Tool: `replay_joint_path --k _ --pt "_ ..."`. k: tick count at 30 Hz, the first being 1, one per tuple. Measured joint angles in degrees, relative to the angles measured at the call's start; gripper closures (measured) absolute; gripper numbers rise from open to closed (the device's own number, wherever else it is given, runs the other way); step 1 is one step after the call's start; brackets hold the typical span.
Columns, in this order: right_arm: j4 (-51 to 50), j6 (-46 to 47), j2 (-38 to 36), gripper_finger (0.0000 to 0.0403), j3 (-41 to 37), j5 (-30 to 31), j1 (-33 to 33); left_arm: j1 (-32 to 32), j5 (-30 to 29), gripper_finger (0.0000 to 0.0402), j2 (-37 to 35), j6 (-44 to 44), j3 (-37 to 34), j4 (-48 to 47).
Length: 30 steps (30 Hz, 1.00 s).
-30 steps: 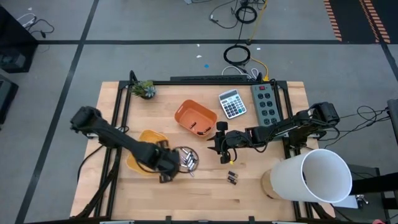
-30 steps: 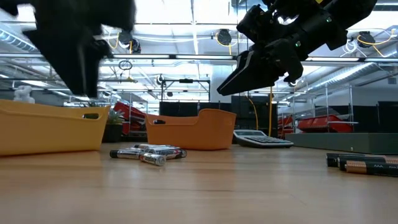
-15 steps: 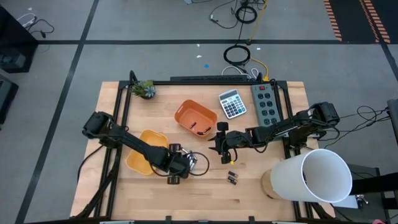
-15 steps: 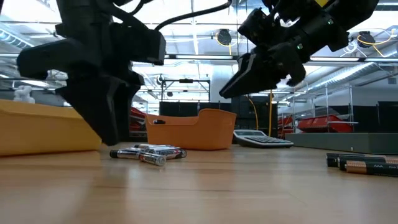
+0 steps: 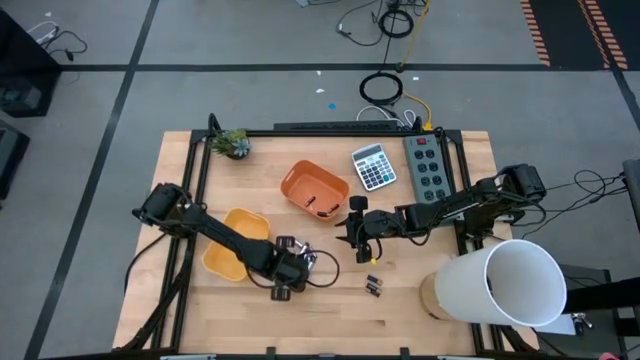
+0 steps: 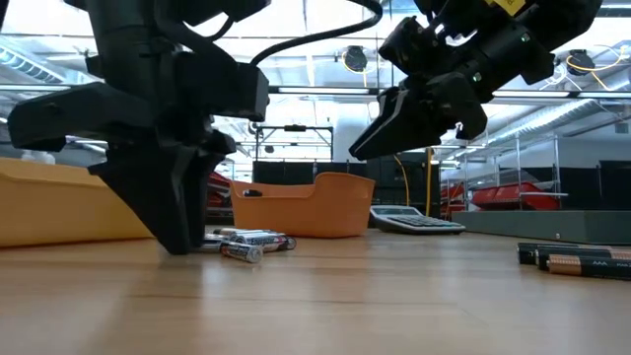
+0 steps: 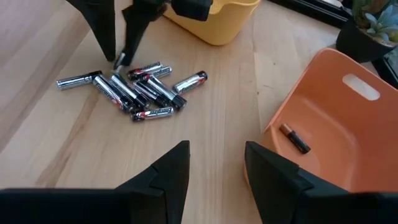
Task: Sort batteries
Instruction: Put the silver battery into the yellow bin
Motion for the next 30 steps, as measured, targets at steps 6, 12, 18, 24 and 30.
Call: replay_joint_path --k 6,12,18,24,30 --pt "0.0 0.1 0.0 0.0257 0.0 0.0 0.0 0.0 0.3 0.0385 0.0 -0.8 0.0 -0.1" --pt "0.0 0.1 0.0 0.0257 0.0 0.0 0.0 0.1 2.1 0.0385 -1.5 -4.7 -0.2 -2.9" --pt "0.0 0.5 0.0 0.0257 0.0 0.0 0.1 0.0 2.8 0.0388 -3.8 -7.5 -0.4 -4.4" --pt "0.0 0.7 0.0 0.0257 0.0 0.0 0.1 0.1 2.7 0.04 -7.7 -8.0 0.6 -10.0" --pt "0.0 0.8 0.0 0.0257 -0.1 0.0 0.1 1.2 -1.5 0.04 -13.7 -11.4 2.7 -18.6"
